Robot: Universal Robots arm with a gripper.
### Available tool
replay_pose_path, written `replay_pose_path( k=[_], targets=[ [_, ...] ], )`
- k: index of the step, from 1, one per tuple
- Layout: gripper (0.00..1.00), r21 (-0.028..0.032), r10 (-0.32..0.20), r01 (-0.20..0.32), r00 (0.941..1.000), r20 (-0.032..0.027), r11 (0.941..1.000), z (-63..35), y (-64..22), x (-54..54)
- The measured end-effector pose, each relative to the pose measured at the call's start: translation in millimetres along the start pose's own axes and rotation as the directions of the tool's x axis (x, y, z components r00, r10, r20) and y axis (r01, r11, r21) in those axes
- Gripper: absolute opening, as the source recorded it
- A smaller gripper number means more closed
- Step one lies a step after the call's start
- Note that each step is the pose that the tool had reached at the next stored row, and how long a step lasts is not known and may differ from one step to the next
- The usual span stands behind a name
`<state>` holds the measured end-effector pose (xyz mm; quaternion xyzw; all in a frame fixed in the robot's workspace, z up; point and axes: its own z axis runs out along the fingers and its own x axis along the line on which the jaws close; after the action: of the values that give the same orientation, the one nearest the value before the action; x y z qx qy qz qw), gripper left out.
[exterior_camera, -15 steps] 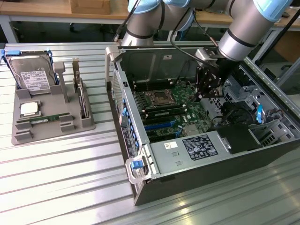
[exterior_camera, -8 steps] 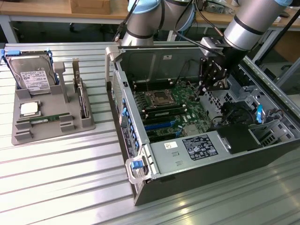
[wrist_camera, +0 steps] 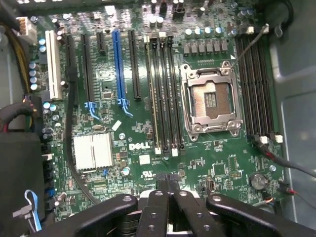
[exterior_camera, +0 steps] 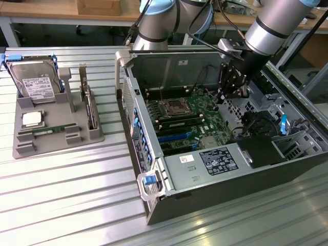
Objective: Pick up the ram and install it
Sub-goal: 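Press down the ram until it locks into place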
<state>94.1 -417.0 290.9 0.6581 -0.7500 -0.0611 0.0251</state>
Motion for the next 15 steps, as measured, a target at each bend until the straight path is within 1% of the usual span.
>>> replay_pose_path(
  k=[3, 6, 7, 9, 10, 12, 13, 14, 15],
  targets=[
    [0.11, 0.0020, 0.035, -0.035, 0.9994, 0.0009, 0.9994, 0.1, 0.0, 0.0],
    [0.11, 0.0040, 0.075, -0.075, 0.9972, 0.0026, 0.9972, 0.3, 0.0, 0.0],
    [0.11, 0.0057, 0.107, -0.107, 0.9942, 0.0038, 0.9942, 0.3, 0.0, 0.0],
    [0.11, 0.0086, 0.174, -0.174, 0.9848, 0.0081, 0.9848, 0.4, 0.0, 0.1],
    [0.11, 0.0092, 0.195, -0.195, 0.9808, 0.0101, 0.9808, 0.4, 0.0, 0.1],
    [0.11, 0.0103, 0.243, -0.243, 0.9699, 0.0158, 0.9699, 0.4, 0.0, 0.0],
    [0.11, 0.0110, 0.284, -0.284, 0.9586, 0.0206, 0.9587, 0.5, -0.1, 0.0],
    [0.11, 0.0113, 0.341, -0.342, 0.9396, 0.0281, 0.9398, 0.5, -0.1, 0.0],
    [0.11, 0.0114, 0.377, -0.378, 0.9254, 0.0328, 0.9257, 0.5, -0.1, 0.0]
  ],
)
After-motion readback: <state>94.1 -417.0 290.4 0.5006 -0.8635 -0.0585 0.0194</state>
